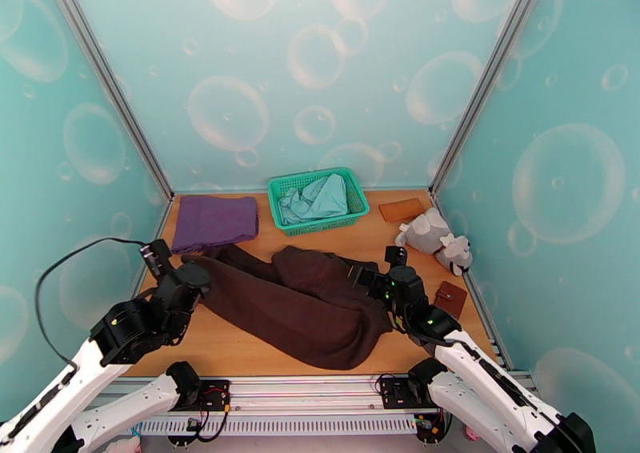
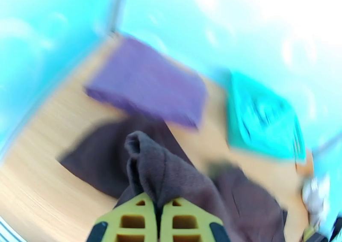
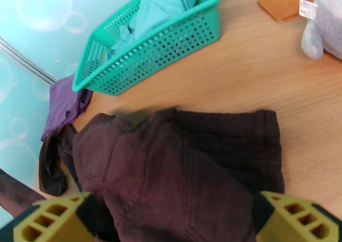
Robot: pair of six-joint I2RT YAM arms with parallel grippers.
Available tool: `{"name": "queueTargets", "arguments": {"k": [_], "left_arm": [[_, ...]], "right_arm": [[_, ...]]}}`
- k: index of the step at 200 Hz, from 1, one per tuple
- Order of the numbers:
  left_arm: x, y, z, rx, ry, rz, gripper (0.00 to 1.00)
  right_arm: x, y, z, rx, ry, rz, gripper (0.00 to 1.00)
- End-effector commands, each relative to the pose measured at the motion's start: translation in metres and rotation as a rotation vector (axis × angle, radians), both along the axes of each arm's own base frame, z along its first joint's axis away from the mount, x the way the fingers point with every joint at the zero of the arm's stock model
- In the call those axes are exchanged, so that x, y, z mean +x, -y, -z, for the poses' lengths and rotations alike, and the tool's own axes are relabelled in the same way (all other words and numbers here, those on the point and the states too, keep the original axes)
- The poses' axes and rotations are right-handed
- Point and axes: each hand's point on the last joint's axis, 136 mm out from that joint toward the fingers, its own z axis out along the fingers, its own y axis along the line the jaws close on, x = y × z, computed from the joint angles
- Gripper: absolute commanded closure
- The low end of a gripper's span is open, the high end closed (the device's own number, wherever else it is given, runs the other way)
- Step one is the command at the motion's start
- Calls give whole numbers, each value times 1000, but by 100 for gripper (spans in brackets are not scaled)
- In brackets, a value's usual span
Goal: Fold and stack the trousers
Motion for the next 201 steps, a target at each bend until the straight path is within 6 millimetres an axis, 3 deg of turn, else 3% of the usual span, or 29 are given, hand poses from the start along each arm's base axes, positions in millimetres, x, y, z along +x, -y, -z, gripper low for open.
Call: {"name": "queueTargets", "arguments": {"k": [1, 23, 38, 68, 91, 136, 174, 201], "left_arm": [[9, -38, -55, 89, 147, -153, 100], [15, -75, -87, 129, 193, -309, 100], [20, -97, -95, 160, 196, -390, 100], [18, -144, -85, 202, 162, -579, 100], [20, -162, -68, 170, 159, -587, 100], [31, -171, -28, 190, 75, -552, 100], [32, -172, -29, 206, 81, -532, 100], [29, -172, -29, 219, 82, -532, 100]], "right_arm": [[-2, -7, 6, 31, -2, 5, 1], [-6, -12, 9, 28, -3, -5, 0], [-8, -13, 12, 23, -6, -3, 1], [-6, 0, 28, -27, -42, 73, 1], [-6, 12, 41, -87, -93, 128, 1], [-14, 15, 74, -123, -197, 162, 10], [-22, 27, 111, -207, -303, 192, 20], [-16, 24, 129, -140, -326, 174, 28]]}}
